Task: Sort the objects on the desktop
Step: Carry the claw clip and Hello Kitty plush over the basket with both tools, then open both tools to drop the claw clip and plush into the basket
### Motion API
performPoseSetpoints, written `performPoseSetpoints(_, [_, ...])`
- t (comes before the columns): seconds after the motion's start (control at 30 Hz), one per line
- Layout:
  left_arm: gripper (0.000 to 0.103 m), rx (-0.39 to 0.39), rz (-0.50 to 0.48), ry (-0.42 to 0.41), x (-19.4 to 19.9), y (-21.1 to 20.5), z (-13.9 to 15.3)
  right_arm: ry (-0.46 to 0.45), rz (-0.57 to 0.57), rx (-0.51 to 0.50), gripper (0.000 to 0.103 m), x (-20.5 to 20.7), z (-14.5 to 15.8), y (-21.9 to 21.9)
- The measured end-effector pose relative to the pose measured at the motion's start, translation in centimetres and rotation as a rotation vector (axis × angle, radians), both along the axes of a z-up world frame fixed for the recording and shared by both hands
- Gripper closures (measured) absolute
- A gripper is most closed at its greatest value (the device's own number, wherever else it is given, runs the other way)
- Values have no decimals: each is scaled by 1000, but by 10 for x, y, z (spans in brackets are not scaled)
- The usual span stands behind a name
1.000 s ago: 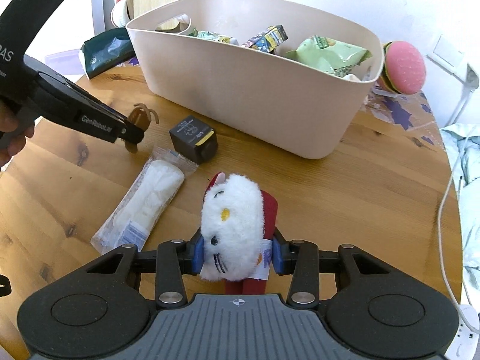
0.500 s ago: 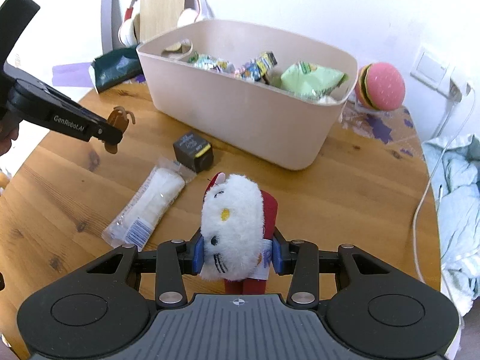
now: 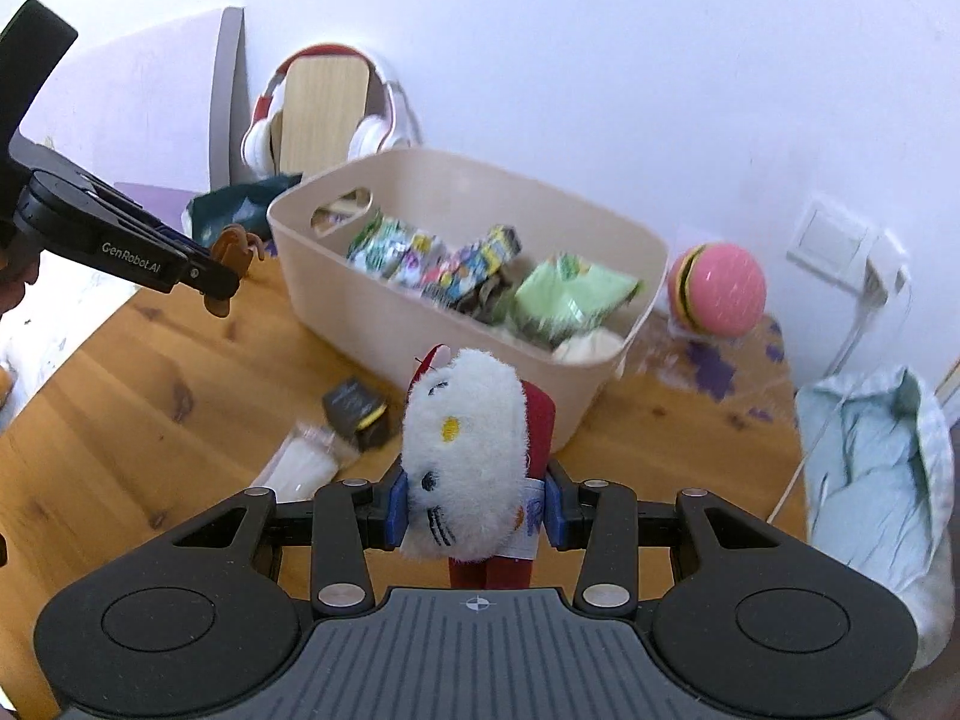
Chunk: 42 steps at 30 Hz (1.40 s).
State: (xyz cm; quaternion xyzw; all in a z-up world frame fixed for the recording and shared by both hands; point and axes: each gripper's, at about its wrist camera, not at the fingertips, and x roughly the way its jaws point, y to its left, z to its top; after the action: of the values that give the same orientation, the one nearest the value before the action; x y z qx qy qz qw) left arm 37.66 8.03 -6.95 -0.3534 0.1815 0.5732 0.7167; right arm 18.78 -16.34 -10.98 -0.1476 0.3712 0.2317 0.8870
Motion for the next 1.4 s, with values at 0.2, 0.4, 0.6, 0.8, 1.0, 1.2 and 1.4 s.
performPoseSetpoints(0.2, [85,45,20,-12,-9,13,22,-54,-4,8,64,17,18,-1])
performPoseSetpoints(0.4, [85,80,45,-19,-18,34,42,-92,-14,23,64,37,32,2])
performPoseSetpoints(0.6, [85,94,57,-24,-22,58,53,-115,-22,39,64,61,38,9])
performPoseSetpoints(0.8, [85,75,52,-26,-17,82,48,-145,-12,51,64,86,45,20])
performPoseSetpoints(1.0, [85,23,60,-45,-13,107,30,-159,-3,49,64,113,46,30])
performPoseSetpoints(1.2, [85,-31,56,-59,-11,126,13,-139,13,31,64,137,32,42])
performPoseSetpoints(1.4, [85,-69,45,-66,-7,143,-1,-92,22,13,64,155,10,53])
